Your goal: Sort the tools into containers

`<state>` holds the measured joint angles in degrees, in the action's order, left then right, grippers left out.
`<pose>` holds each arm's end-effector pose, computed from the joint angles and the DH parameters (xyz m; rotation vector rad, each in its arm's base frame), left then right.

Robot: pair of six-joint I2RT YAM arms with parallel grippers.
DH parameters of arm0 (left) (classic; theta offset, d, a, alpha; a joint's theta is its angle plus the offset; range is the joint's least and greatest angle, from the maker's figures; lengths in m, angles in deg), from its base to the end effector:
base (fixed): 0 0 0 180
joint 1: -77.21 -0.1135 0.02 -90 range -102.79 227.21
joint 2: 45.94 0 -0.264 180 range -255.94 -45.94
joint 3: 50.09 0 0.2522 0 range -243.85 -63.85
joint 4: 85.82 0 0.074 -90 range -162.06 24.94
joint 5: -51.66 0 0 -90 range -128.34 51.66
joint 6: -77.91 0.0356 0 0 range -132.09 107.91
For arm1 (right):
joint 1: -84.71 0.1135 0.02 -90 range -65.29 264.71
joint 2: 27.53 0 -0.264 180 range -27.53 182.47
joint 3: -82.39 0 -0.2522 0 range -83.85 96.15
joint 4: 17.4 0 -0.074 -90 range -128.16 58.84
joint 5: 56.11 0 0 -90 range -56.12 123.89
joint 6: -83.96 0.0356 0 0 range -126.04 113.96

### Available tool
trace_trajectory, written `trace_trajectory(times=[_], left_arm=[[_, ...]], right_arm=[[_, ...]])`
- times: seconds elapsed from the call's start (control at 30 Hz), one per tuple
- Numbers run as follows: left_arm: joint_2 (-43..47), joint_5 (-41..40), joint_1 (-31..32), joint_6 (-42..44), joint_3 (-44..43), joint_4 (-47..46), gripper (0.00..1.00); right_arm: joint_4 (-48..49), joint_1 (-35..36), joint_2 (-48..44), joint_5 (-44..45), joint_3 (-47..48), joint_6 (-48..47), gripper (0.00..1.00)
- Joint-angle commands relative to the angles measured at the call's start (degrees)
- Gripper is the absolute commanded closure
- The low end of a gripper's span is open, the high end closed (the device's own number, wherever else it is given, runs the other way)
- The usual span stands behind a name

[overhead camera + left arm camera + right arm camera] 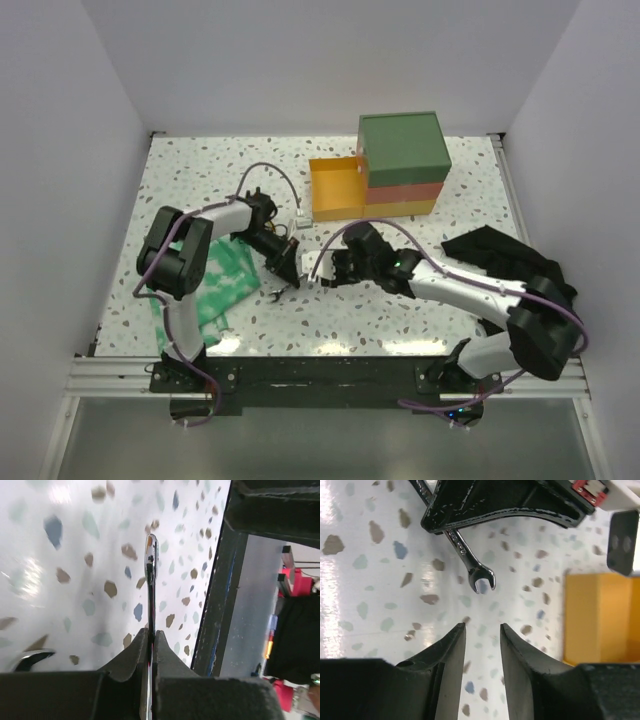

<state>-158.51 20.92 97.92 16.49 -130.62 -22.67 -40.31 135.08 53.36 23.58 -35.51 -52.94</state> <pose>0.2948 -0.1442 0.1317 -1.0700 -2.5003 1.5511 0.1854 0.2339 0.2204 -1.7829 1.4463 0.2380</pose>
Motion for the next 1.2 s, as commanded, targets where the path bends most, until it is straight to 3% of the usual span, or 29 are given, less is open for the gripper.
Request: trace_trajectory(times=[0.0,0.1,0.2,0.23,0.33,0.53,0.67,0.77,0.83,0.9,1.0,1.17], left_arm=[[7.89,0.59,-2.42,-4.66,-12.06,1.42,1.00],[8.07,0.33,-4.80,-14.04,-18.65,-5.76,1.00],[7.98,-2.39,-5.59,-32.22,-20.16,-25.68,1.00],[7.64,-4.92,-5.59,-40.53,-20.07,-36.18,1.00],[4.04,-10.20,-5.15,-55.75,-21.65,-53.00,1.00],[-10.27,-13.82,-3.31,-69.49,-31.93,-65.86,1.00],[-16.00,-16.72,-1.47,-67.52,-36.68,-64.86,1.00],[-17.77,-17.95,-0.67,-69.18,-35.02,-64.94,1.00],[-18.12,-18.40,-0.58,-71.02,-32.75,-64.94,0.86],[-17.51,-18.05,-0.50,-71.29,-31.85,-65.20,0.61],[-15.58,-16.90,-0.93,-70.42,-32.90,-65.82,0.48],[-9.96,-21.37,-3.04,-63.58,-36.95,-58.63,0.40]], right_arm=[[-7.02,-4.13,-7.75,4.84,6.24,5.48,0.59],[-6.85,-7.56,-6.19,10.19,10.71,12.95,0.52],[-6.85,-10.02,-3.28,12.59,14.93,18.49,0.50],[-6.76,-10.46,-1.53,13.03,15.73,20.59,0.50],[-4.48,-12.22,0.76,13.03,17.40,23.85,0.49],[0.62,-15.39,2.88,14.17,18.02,27.20,0.48],[0.89,-17.58,3.93,15.32,18.90,28.96,0.48],[-0.08,-18.72,4.02,14.26,19.60,30.19,0.48],[-0.69,-18.99,4.46,13.82,20.48,30.54,0.47],[-0.96,-18.99,4.90,13.73,21.01,30.98,0.47],[-1.23,-18.99,5.25,12.95,21.89,31.25,0.47],[0.88,-18.73,4.73,4.44,20.75,29.06,0.46]])
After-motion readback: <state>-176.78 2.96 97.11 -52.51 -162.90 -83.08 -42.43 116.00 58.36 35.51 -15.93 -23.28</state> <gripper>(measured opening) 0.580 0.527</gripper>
